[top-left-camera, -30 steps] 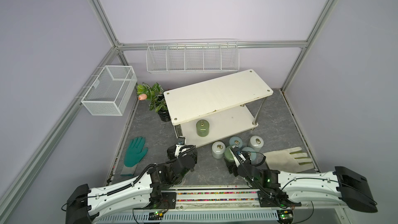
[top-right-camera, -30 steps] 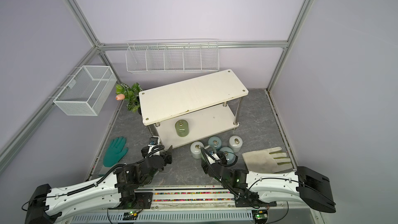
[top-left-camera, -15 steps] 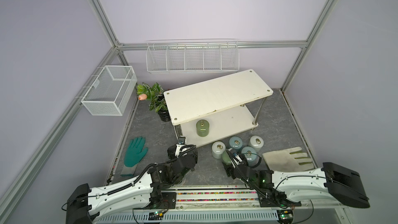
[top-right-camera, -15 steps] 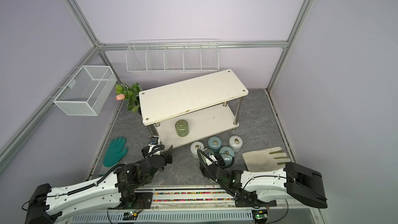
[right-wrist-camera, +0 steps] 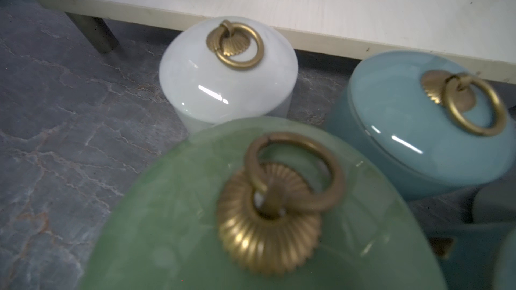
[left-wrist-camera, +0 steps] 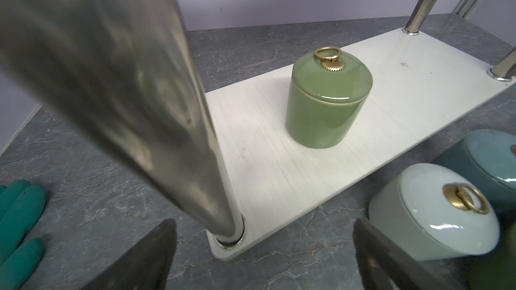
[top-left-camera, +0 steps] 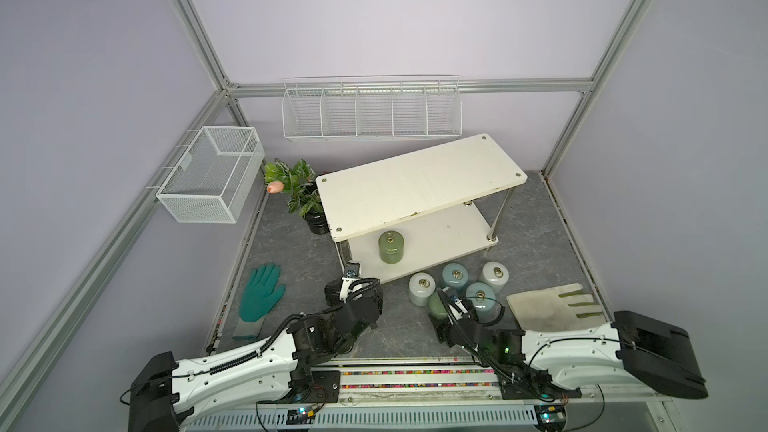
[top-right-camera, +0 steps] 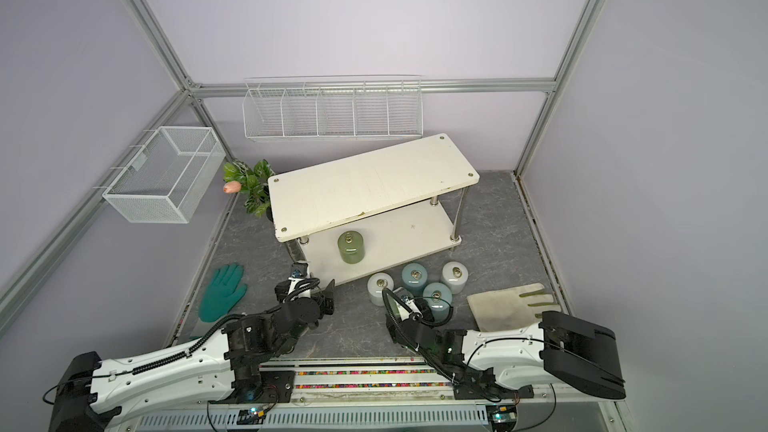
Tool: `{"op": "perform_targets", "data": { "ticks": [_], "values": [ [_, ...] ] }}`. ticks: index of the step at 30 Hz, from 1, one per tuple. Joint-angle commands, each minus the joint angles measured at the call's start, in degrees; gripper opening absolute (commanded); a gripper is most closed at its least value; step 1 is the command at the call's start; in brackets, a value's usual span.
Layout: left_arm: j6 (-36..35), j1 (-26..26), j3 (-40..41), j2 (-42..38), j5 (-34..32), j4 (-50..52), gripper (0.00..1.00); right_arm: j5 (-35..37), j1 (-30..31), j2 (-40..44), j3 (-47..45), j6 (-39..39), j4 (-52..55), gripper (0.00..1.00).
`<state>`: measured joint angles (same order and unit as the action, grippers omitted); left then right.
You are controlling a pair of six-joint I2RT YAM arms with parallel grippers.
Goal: Remove the tea canisters from the shelf
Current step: Place the tea canister at the center of the board.
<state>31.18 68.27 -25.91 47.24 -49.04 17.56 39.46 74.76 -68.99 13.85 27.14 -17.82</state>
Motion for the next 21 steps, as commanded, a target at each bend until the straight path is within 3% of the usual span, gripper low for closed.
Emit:
{"op": "perform_targets", "data": {
  "ticks": [1, 6, 13, 21],
  "values": [
    [-0.07, 0.10, -1.86, 0.39, 0.08, -0.21, 1.00, 1.49, -0.27, -0.40, 0.39, 1.80, -4.89, 0.65],
    [-0.24, 0.05, -2.04, 0.48, 0.06, -0.42, 1.00, 1.23, -0.58, 0.27, 0.74, 3.15, -1.05, 0.66],
    [-0.24, 0.11, -2.21, 1.40, 0.11, -0.94, 1.00, 0.45, -0.59, 2.00, 1.18, 5.45, 5.92, 0.81],
    [-0.42, 0.10, -3.45, 2.85, 0.48, -0.40, 1.00, -1.26, -0.58, -0.16, 2.25, 5.74, 8.54, 0.89]
  ]
}}
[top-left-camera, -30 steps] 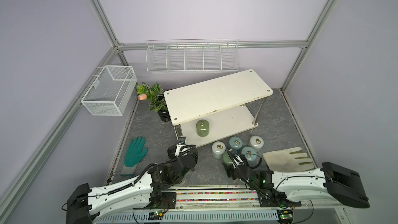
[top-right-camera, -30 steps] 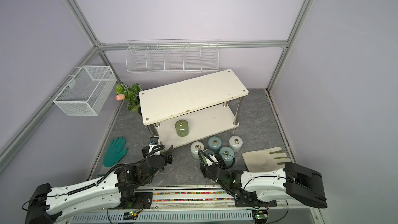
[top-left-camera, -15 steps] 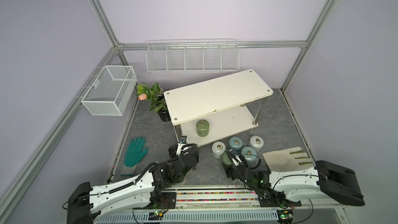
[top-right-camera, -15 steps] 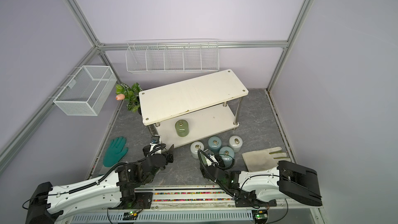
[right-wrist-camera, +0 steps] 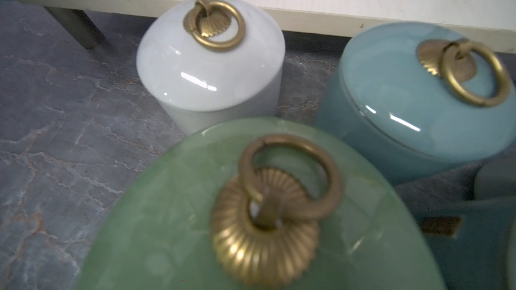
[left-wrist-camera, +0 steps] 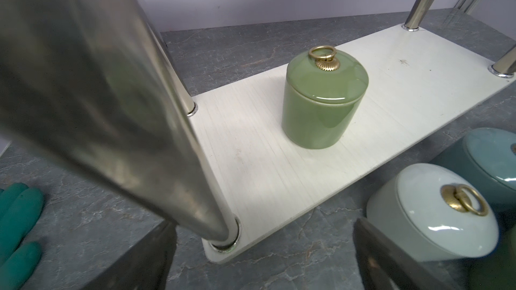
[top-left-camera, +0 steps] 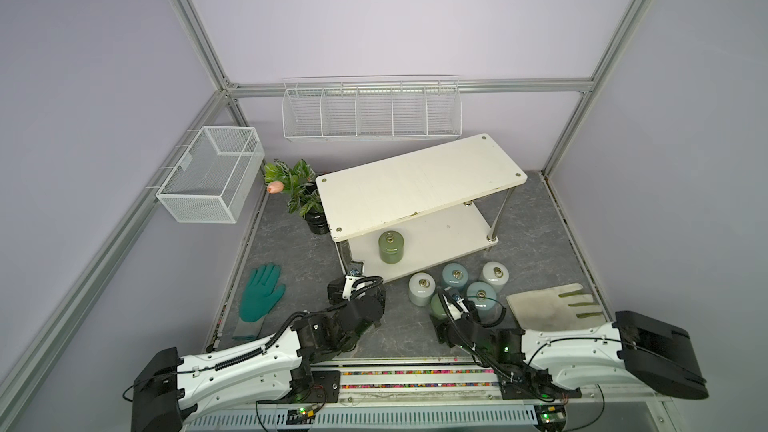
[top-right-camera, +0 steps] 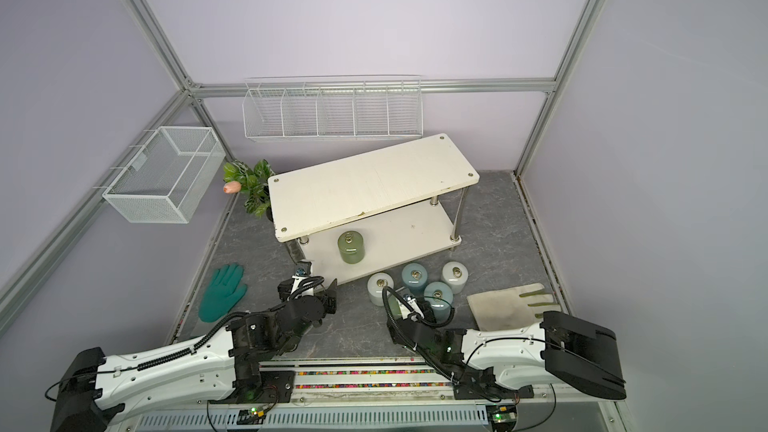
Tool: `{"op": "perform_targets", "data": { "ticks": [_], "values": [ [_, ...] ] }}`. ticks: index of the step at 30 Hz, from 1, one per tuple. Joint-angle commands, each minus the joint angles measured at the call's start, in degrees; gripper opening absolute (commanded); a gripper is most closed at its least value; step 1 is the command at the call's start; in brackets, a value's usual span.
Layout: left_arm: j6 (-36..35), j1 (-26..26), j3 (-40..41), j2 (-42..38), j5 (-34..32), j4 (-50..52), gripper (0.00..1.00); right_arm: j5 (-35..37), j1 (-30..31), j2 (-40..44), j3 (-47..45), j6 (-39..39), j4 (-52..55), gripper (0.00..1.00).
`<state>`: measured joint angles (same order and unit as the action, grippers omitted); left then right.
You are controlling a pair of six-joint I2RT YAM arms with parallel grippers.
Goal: Remove the tea canisters from the shelf
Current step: Place the tea canister at the center of the board.
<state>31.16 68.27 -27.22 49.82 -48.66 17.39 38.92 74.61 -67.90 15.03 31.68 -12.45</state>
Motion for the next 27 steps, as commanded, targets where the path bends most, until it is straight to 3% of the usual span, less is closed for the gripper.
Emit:
{"op": "perform_targets", "data": {
  "ticks": [1, 9, 12, 13, 27],
  "values": [
    [-0.47, 0.11, -2.22, 0.28, 0.11, -0.14, 1.00, -0.90, -0.43, -2.03, 1.53, 1.06, 3.73, 0.90],
    [-0.40, 0.11, -2.05, 0.38, 0.06, -0.02, 1.00, -2.09, -0.43, -5.40, 2.46, 0.66, 3.66, 1.00],
    [-0.40, 0.11, -2.08, 0.46, -0.01, -0.11, 1.00, -1.87, -0.43, -5.40, 2.55, 0.57, 3.70, 0.96],
    [-0.42, 0.06, -2.09, 0.66, 0.06, -0.22, 1.00, -1.90, -0.38, -5.30, 2.55, 0.53, 3.62, 0.89],
    [0.23, 0.11, -1.87, 2.25, 0.37, -1.51, 1.00, 1.09, 1.85, -1.32, 6.42, -2.59, 11.02, 0.89]
  ]
}}
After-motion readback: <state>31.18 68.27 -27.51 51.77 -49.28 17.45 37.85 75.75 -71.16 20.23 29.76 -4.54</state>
